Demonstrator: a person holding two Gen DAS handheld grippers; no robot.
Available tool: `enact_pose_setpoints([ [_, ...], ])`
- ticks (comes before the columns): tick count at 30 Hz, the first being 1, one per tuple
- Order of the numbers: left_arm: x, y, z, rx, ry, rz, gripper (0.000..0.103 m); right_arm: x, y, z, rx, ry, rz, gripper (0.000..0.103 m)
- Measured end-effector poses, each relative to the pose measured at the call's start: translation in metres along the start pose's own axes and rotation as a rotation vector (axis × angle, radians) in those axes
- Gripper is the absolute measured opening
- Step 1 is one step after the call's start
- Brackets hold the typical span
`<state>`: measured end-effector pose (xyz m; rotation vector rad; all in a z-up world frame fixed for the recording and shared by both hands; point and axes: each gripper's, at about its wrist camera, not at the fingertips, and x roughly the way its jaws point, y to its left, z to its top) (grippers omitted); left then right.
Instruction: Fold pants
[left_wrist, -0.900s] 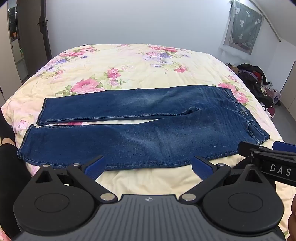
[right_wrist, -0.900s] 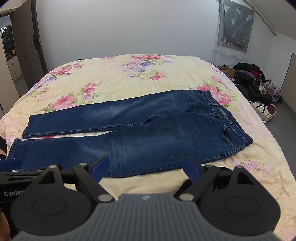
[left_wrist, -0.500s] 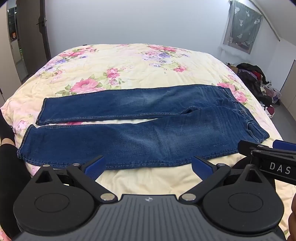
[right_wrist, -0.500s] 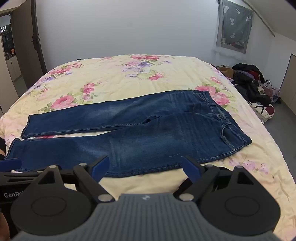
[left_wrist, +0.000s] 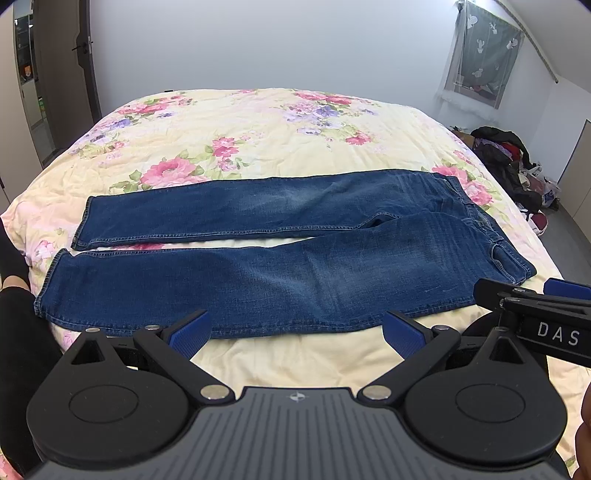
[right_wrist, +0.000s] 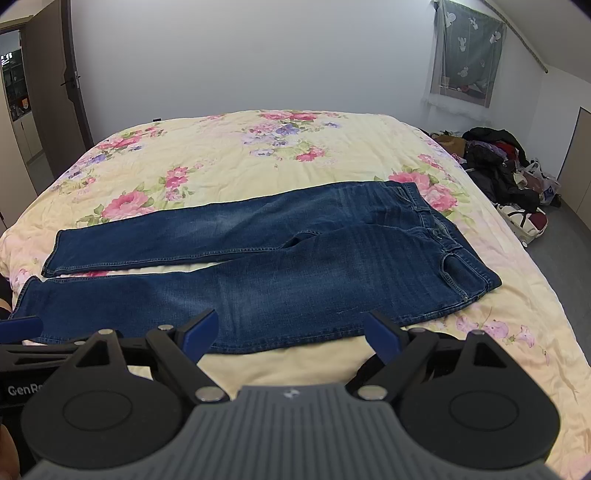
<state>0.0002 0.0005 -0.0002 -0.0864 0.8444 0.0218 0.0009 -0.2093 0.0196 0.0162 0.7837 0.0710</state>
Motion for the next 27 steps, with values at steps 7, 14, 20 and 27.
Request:
enact_pose_setpoints([
  [7,-0.0001,0.0,-0.0001,0.0,-0.001,-0.001,0.103,-0.0006,-0.0002,0.0002,0.0,-0.002,0.0,0.082],
  [14,-0.0001,0.0001,-0.0002,0.0,-0.002,-0.002,0.103,-0.0019,-0.0005,0.0019,-0.003,-0.003,-0.002,0.082],
  [20,-0.0001,0.0003,-0.0002,-0.001,-0.003,-0.002,0.103,-0.0022,-0.0009,0.0025,-0.004,-0.004,-0.002,0.082],
  [27,-0.0005,0.0004,-0.0003,-0.001,-0.003,-0.003,0.103,-0.0025,-0.0008,0.0026,-0.005,-0.005,-0.003,0.082],
])
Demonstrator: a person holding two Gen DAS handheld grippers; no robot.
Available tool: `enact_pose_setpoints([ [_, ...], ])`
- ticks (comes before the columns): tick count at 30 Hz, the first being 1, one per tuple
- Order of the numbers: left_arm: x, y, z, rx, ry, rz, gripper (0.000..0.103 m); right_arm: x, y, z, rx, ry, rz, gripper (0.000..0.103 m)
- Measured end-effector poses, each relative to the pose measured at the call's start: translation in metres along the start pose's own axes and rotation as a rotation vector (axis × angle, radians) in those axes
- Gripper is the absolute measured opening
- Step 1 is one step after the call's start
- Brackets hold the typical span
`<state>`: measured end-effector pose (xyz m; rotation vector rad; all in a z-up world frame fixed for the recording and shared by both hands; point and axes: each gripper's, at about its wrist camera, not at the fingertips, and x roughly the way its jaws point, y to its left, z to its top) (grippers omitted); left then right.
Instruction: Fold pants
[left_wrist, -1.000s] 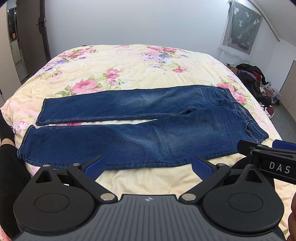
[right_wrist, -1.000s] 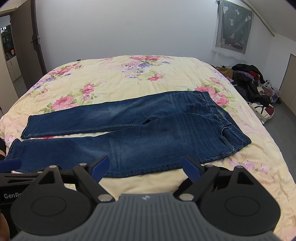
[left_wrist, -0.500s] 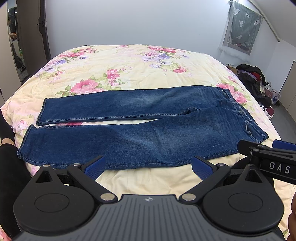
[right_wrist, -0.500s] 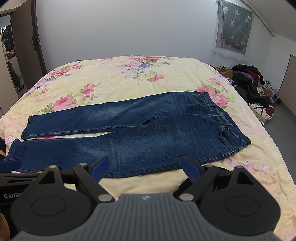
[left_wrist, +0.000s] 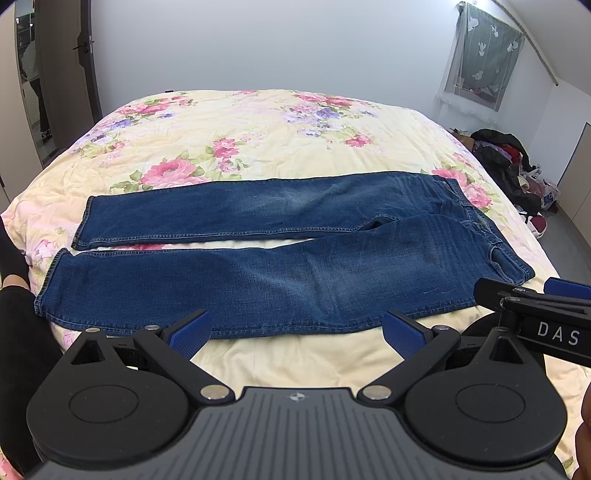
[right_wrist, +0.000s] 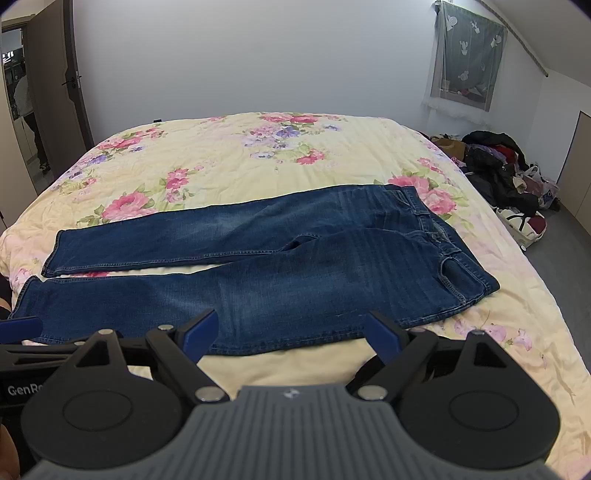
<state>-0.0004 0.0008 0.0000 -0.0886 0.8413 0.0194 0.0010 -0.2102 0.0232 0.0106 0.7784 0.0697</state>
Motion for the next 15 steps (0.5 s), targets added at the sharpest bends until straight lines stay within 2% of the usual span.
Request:
enact_pose_setpoints([
  [15,-0.0001,0.0002,0.0,-0.001,0.0,-0.001,0.103,-0.0014,0.0001,0.0006,0.0,0.0,-0.001,0.082],
])
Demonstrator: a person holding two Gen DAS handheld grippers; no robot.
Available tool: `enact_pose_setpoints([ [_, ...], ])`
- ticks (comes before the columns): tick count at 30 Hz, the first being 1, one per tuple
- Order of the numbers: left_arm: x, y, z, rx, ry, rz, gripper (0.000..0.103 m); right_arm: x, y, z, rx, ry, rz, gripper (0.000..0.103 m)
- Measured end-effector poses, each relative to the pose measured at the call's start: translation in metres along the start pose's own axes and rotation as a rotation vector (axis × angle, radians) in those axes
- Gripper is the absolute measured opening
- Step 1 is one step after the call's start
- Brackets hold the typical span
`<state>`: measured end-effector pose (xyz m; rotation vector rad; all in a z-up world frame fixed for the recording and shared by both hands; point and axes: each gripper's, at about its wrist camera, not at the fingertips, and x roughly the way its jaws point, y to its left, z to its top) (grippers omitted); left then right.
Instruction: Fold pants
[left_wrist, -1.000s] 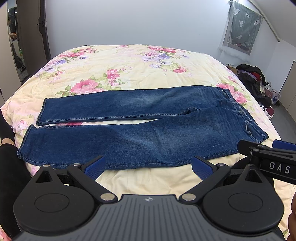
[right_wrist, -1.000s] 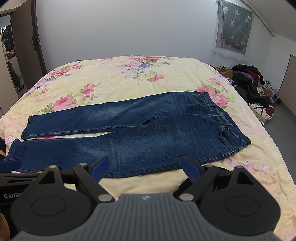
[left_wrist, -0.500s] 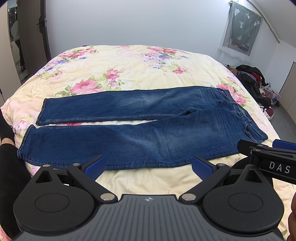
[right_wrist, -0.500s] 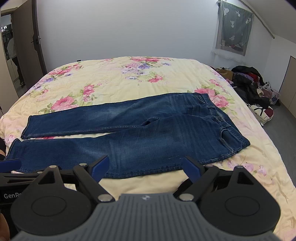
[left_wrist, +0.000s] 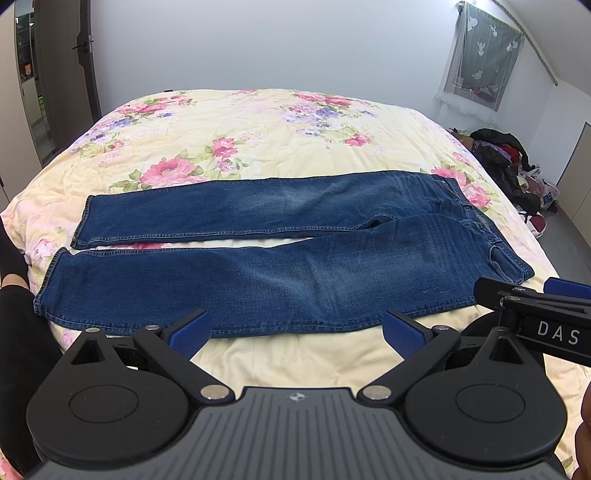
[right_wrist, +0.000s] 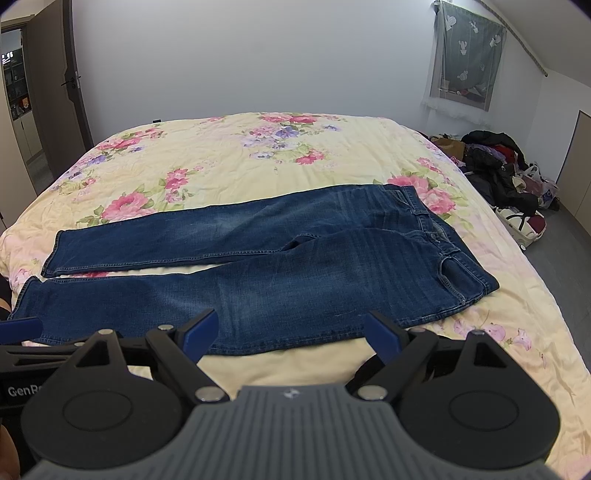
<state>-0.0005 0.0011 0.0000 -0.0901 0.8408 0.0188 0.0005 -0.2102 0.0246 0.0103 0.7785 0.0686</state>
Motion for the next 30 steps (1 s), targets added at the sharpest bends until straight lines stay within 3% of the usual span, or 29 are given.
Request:
enact_pose_setpoints([
  [30,-0.004,-0.008,0.003,-0.001,0.001,-0.002,0.103,0.0,0.0,-0.001,0.001,0.001,0.0,0.082],
])
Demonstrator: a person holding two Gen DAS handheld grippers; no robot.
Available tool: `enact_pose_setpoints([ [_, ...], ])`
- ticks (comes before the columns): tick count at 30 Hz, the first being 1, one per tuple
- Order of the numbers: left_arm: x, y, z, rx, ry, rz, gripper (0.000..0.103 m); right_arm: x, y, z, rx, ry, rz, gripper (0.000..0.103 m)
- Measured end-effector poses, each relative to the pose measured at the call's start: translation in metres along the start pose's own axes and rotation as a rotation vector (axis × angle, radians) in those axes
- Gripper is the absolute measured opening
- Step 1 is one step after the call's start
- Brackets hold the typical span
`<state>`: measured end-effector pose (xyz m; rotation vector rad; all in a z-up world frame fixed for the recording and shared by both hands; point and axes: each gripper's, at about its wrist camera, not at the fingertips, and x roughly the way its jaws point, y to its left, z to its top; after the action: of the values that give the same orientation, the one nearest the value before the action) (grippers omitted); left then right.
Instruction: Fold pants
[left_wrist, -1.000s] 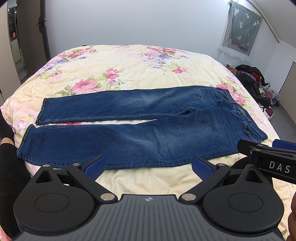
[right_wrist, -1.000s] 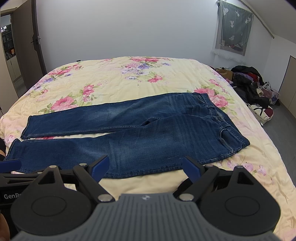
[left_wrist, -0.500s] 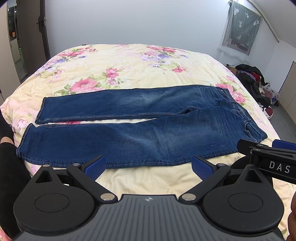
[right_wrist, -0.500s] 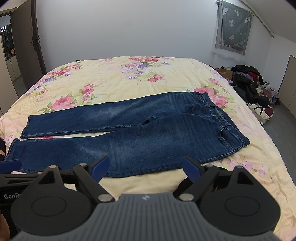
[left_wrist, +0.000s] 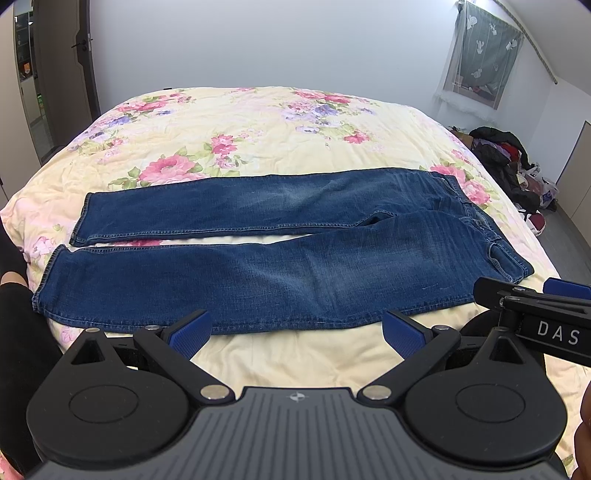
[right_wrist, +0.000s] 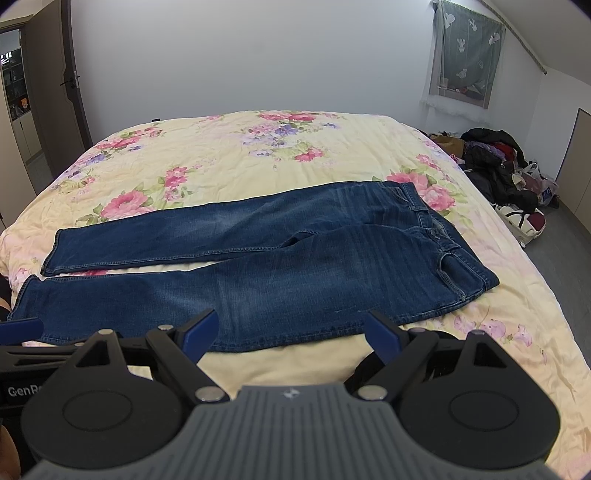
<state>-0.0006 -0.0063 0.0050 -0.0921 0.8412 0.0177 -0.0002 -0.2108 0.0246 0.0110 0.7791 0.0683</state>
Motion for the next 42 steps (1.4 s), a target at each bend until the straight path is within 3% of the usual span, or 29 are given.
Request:
enact_pose_setpoints([
  [19,0.011,-0.011,-0.015,-0.019,0.008,-0.03,0.103,0.009,-0.003,-0.004,-0.003,0.01,0.01,0.082],
  [22,0.03,0.014,-0.013,-0.118,0.021,-0.081,0.103,0.02,-0.013,-0.006,0.002,-0.026,0.039,0.082],
  [26,0.066,0.06,-0.012,-0.272,0.035,-0.026,0.103,0.053,-0.046,-0.003,-0.014,-0.096,0.052,0.083],
  [29,0.095,0.104,-0.019,-0.426,0.087,0.015,0.103,0.085,-0.081,0.0,-0.005,-0.089,0.018,0.082],
  [33,0.128,0.163,-0.039,-0.656,0.149,0.022,0.103,0.121,-0.17,0.004,0.221,-0.105,0.036,0.082],
  [37,0.155,0.209,-0.057,-0.847,0.149,0.001,0.103,0.161,-0.239,0.007,0.364,-0.06,-0.037,0.083],
  [40,0.17,0.235,-0.065,-0.945,0.172,0.064,0.103,0.192,-0.283,0.006,0.46,-0.011,-0.096,0.083],
  [42,0.173,0.254,-0.071,-1.017,0.161,0.116,0.103,0.212,-0.31,0.002,0.534,0.028,-0.091,0.083],
])
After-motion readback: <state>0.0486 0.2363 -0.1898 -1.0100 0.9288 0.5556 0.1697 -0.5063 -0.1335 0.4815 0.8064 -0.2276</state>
